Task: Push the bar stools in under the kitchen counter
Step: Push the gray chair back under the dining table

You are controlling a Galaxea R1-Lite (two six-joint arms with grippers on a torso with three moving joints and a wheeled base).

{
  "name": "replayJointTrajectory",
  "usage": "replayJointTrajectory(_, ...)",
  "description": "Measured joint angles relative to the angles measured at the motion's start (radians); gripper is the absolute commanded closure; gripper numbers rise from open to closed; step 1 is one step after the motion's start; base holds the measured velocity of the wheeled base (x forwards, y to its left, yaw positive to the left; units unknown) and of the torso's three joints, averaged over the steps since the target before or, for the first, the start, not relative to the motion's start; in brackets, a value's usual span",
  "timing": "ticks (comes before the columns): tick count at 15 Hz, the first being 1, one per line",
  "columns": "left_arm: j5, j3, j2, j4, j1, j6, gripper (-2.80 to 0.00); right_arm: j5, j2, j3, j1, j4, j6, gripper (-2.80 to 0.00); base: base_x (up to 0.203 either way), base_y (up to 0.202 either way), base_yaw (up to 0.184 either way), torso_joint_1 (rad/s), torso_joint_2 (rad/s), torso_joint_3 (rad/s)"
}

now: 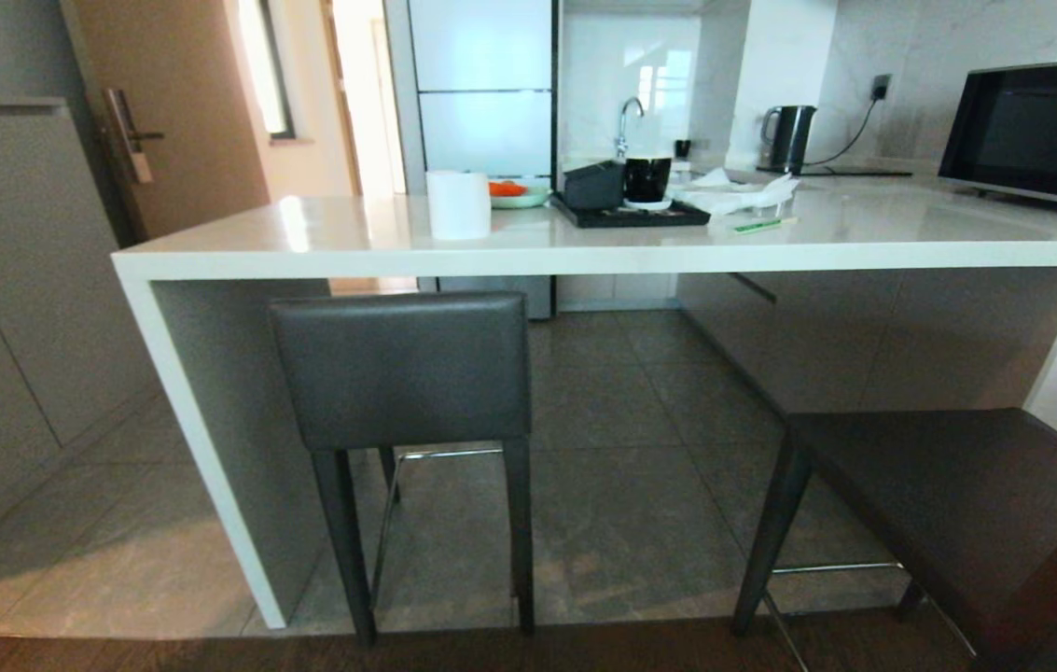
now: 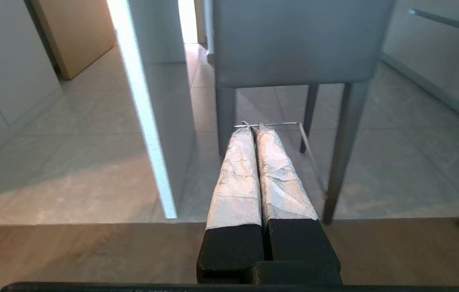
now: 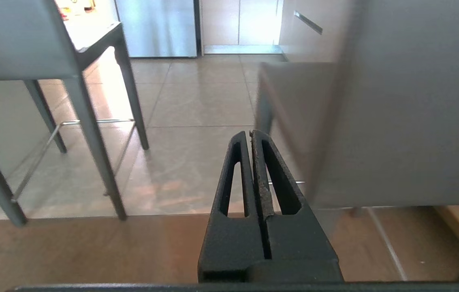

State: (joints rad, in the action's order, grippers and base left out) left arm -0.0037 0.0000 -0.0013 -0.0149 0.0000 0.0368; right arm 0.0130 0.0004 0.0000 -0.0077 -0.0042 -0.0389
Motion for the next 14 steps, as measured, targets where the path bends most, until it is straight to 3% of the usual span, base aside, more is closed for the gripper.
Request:
replayJointTrajectory(6,0.000,0.000,0.000,-0.001,0.000,-0.012,0.00,0.000,0.000,0.000,0.000,0.000,0.000,0.00,0.000,-0.172,0.003,0.001,0.00,0.002)
replayJointTrajectory(12,0.001,0.000,0.000,-0.001,0.000,-0.023,0.00,0.000,0.000,0.000,0.000,0.000,0.000,0.00,0.000,0.000,0.000,0.000,0.00,0.000)
replayJointTrajectory(14,0.001,0.000,0.000,-0.001,0.000,-0.024,0.00,0.000,0.000,0.000,0.000,0.001,0.000,0.00,-0.131,0.000,-0.004,0.014,0.00,0.000)
